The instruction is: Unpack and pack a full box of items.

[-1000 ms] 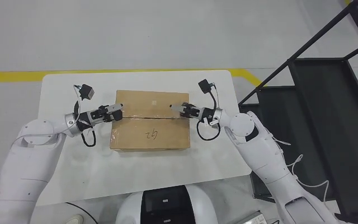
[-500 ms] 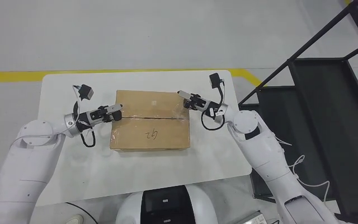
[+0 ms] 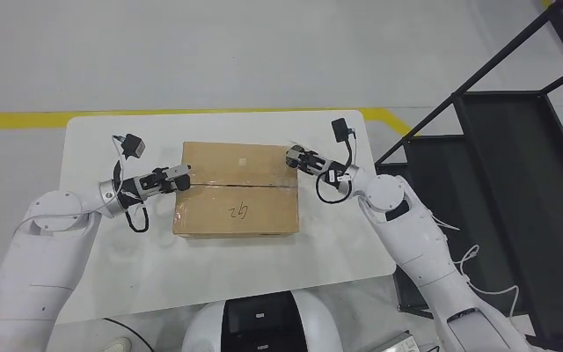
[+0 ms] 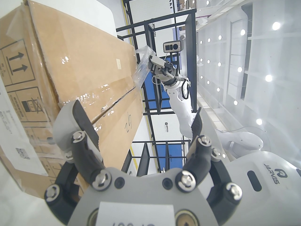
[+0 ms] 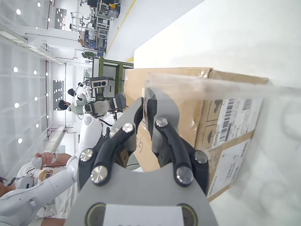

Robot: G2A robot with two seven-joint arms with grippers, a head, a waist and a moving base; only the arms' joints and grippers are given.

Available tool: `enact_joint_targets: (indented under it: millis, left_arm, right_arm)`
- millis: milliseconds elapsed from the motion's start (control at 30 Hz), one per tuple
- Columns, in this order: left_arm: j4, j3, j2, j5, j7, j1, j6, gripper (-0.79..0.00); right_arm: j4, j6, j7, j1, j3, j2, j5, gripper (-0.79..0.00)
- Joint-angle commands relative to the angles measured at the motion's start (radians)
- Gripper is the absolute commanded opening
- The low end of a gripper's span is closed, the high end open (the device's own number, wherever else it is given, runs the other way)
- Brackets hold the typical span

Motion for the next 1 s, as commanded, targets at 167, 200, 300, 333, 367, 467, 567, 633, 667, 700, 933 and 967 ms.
enact_joint_targets:
  millis: [167, 200, 300, 333, 367, 467, 567, 633, 667, 700, 933, 967]
  left_arm:
    - [-0.003, -0.002, 0.000, 0.001, 0.004, 0.006, -0.001, 0.000]
    - [-0.003, -0.001, 0.000, 0.002, 0.004, 0.006, -0.001, 0.000]
    - [-0.004, 0.001, -0.001, 0.003, 0.003, 0.005, 0.002, 0.000]
    - [-0.003, 0.002, -0.001, 0.004, 0.003, 0.004, 0.002, 0.000]
    - [-0.003, 0.002, -0.001, 0.004, 0.003, 0.004, 0.002, 0.000]
    - [-0.003, 0.002, -0.002, 0.001, 0.004, 0.003, 0.002, 0.000]
    - [-0.003, 0.002, -0.002, 0.002, 0.005, 0.003, 0.002, 0.000]
    - [-0.004, 0.002, -0.002, 0.002, 0.007, 0.004, 0.003, 0.000]
    - [-0.005, 0.002, -0.002, 0.002, 0.008, 0.004, 0.003, 0.000]
    - [-0.005, 0.001, -0.002, 0.002, 0.008, 0.005, 0.003, 0.000]
    - [-0.010, -0.004, -0.002, 0.004, 0.015, 0.011, 0.007, 0.000]
    - [-0.011, -0.005, -0.002, 0.004, 0.015, 0.011, 0.008, 0.000]
  right_arm:
    - [-0.058, -0.038, 0.076, -0.055, 0.011, 0.010, -0.008, -0.785]
    - [-0.059, -0.039, 0.079, -0.056, 0.007, 0.010, -0.013, -0.785]
    - [-0.053, -0.066, 0.074, -0.044, -0.017, 0.005, -0.016, -0.785]
    - [-0.057, -0.076, 0.071, -0.038, -0.031, 0.002, -0.008, -0.785]
    - [-0.055, -0.083, 0.062, -0.030, -0.043, -0.002, -0.005, -0.785]
    - [-0.037, -0.087, 0.049, 0.003, -0.090, -0.013, -0.017, -0.785]
    - [-0.001, -0.073, 0.047, 0.044, -0.139, -0.025, -0.037, -0.785]
    - [0.024, -0.060, 0.052, 0.070, -0.166, -0.032, -0.048, -0.785]
    - [0.035, -0.055, 0.057, 0.082, -0.177, -0.034, -0.053, -0.785]
    - [0.044, -0.053, 0.059, 0.092, -0.185, -0.037, -0.058, -0.785]
    - [0.067, -0.057, 0.065, 0.132, -0.216, -0.046, -0.098, -0.785]
    - [0.066, -0.056, 0.066, 0.136, -0.221, -0.047, -0.107, -0.785]
